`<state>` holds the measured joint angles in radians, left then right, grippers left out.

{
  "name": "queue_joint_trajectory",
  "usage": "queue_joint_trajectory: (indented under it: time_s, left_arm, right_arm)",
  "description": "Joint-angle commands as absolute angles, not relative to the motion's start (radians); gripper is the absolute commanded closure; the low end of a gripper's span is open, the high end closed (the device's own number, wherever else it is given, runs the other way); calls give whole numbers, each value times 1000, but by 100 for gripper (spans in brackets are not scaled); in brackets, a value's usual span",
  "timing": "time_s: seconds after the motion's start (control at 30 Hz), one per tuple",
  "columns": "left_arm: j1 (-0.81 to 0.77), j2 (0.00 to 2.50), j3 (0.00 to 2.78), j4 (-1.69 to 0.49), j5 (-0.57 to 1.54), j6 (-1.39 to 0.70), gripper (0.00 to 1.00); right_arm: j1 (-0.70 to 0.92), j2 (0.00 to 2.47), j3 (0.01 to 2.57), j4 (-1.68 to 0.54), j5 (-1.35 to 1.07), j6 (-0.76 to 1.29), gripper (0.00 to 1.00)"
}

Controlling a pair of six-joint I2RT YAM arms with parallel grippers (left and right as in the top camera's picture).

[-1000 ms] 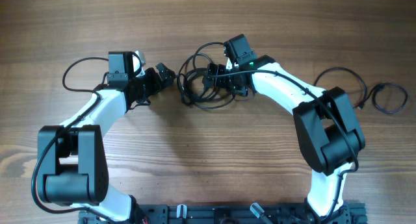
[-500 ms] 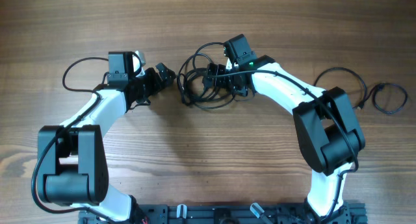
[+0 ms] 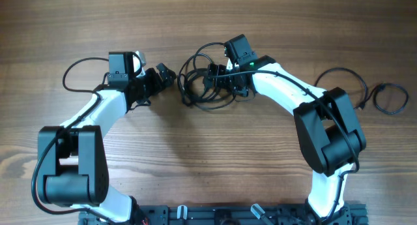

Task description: Untangle cables

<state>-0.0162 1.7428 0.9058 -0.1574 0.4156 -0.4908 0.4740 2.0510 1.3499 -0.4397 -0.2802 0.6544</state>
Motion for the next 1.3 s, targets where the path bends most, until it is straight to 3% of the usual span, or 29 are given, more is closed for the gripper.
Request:
queue_joint_trajectory:
  time_s: [0.0,1.27]
  left_arm:
    - [-8,1730,902,-158,407,-485,0]
    - [-8,1730,902,-158,407,-485,0]
  right_arm:
    - [468,2080,1327,-442,-247,657,0]
    - [468,2080,1327,-366,-247,658,0]
